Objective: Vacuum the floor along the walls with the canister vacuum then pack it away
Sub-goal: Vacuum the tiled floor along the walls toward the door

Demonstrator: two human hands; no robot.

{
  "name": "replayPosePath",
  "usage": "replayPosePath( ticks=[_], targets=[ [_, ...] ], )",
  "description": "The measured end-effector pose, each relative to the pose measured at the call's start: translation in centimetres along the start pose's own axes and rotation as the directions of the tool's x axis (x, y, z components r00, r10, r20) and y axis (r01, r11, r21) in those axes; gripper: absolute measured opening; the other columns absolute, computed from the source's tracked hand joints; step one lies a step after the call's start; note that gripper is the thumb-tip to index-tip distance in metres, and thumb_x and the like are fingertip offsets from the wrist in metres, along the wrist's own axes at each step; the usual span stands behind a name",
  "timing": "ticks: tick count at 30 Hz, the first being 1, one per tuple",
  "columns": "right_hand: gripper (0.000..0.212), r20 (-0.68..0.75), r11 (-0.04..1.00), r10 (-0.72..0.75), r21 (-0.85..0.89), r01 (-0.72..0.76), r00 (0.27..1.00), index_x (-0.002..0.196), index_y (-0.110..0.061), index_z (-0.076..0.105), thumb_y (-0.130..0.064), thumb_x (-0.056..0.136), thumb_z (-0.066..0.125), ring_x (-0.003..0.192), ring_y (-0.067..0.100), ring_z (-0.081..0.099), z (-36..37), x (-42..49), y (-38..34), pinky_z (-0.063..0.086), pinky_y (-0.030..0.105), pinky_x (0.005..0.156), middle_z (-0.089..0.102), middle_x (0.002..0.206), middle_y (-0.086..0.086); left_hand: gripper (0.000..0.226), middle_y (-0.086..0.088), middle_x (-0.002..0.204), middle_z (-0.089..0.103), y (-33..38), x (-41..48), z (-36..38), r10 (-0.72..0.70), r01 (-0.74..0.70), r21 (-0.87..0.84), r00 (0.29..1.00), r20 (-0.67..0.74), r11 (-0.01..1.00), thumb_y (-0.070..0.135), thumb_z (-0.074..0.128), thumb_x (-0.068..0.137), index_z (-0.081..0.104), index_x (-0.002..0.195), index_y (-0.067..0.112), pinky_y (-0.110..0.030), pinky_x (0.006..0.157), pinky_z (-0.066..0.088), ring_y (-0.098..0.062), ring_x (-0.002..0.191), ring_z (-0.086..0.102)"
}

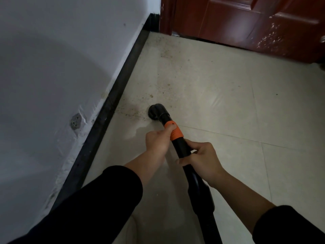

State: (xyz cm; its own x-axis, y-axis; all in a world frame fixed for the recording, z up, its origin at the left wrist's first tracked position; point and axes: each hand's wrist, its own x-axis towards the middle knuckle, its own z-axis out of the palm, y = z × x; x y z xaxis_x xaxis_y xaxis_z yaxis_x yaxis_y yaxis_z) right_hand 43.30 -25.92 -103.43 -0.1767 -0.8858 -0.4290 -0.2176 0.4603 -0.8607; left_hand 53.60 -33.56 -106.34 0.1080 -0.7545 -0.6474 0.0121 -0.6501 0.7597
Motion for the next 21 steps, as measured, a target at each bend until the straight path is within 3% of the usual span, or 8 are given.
replayPosePath(
  ticks=[13,19,21],
  targets=[
    [0.053,0.045,0.999,-0.018,-0.033,0.02,0.999,0.086,-0.041,0.072,0.007,0.062,0.078,0.068,0.027,0.069,2.6,-0.1,-1.2,0.059,0.036,0.067,0.073,0.082,0.007,0.037,-0.006,0.075,0.061,0.0,0.3,-3.2,-0.008,0.009,0.01,0.998,-0.068,1.0,0.041,0.075,0.078,0.067,0.082,0.006,-0.028,0.058,0.041,-0.016,0.063,0.054],
    [0.053,0.079,0.999,-0.02,-0.033,0.023,0.997,0.087,-0.039,0.071,0.008,0.063,0.077,0.063,0.017,0.068,3.6,-0.1,-1.6,0.057,0.025,0.062,0.072,0.078,0.002,0.04,-0.003,0.058,0.049,-0.1,0.5,-4.4,0.032,-0.027,0.053,0.994,-0.1,0.998,0.042,0.074,0.078,0.057,0.065,0.009,-0.027,0.05,0.035,-0.015,0.051,0.045],
    [0.052,0.08,0.999,-0.031,-0.039,0.035,0.996,0.086,-0.039,0.071,0.008,0.063,0.078,0.064,0.019,0.068,3.9,0.0,-1.7,0.057,0.028,0.063,0.073,0.08,0.006,0.041,-0.002,0.056,0.047,0.0,0.6,-4.9,0.04,-0.034,0.054,0.995,-0.097,0.998,0.041,0.073,0.079,0.053,0.061,0.01,-0.026,0.049,0.034,-0.014,0.05,0.044]
  ],
)
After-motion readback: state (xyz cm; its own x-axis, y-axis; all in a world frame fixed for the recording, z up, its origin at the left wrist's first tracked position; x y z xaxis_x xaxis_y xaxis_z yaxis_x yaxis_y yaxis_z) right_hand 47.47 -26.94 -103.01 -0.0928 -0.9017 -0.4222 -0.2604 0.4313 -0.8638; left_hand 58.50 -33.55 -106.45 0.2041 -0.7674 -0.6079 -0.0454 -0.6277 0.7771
